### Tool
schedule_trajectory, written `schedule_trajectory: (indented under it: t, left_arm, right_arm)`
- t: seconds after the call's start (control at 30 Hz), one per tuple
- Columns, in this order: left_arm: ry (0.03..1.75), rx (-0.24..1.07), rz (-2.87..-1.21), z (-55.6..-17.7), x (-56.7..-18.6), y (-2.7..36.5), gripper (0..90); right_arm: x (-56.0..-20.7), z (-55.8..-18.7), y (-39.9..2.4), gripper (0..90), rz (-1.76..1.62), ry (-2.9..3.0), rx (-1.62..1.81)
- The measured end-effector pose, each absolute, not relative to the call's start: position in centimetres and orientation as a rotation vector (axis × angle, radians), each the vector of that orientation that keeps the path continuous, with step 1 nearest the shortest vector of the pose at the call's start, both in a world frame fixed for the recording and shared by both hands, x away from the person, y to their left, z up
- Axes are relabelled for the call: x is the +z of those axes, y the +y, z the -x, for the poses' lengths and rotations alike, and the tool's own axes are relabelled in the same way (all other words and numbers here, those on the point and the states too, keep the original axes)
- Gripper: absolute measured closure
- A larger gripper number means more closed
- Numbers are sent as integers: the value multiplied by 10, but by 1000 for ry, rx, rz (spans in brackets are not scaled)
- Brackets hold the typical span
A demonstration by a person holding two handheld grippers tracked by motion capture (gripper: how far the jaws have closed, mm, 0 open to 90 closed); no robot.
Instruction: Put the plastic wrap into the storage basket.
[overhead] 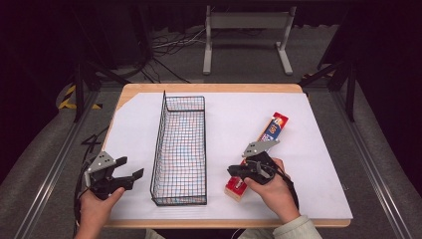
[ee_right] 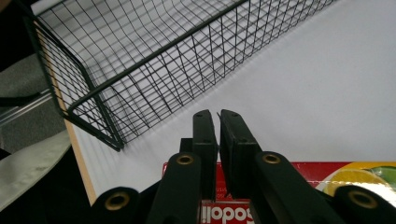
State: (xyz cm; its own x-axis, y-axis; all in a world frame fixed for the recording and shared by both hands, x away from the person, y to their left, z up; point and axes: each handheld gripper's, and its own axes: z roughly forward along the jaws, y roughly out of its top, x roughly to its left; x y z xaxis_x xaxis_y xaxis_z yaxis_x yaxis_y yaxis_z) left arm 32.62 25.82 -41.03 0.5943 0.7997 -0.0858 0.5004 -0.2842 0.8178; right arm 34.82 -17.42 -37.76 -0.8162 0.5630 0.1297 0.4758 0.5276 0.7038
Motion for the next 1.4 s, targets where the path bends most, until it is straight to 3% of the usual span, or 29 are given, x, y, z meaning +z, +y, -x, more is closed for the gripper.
schedule_trajectory:
  t: [0.83, 1.4]
  left_arm:
    - [1032, 434, -1955, -326, -410, 257, 239]
    - [1035, 433, -1953, -326, -410, 258, 238]
  right_arm:
    - [-399, -357, -123, 897, -836, 2851, 795]
    - [-398, -354, -124, 900, -852, 2922, 693]
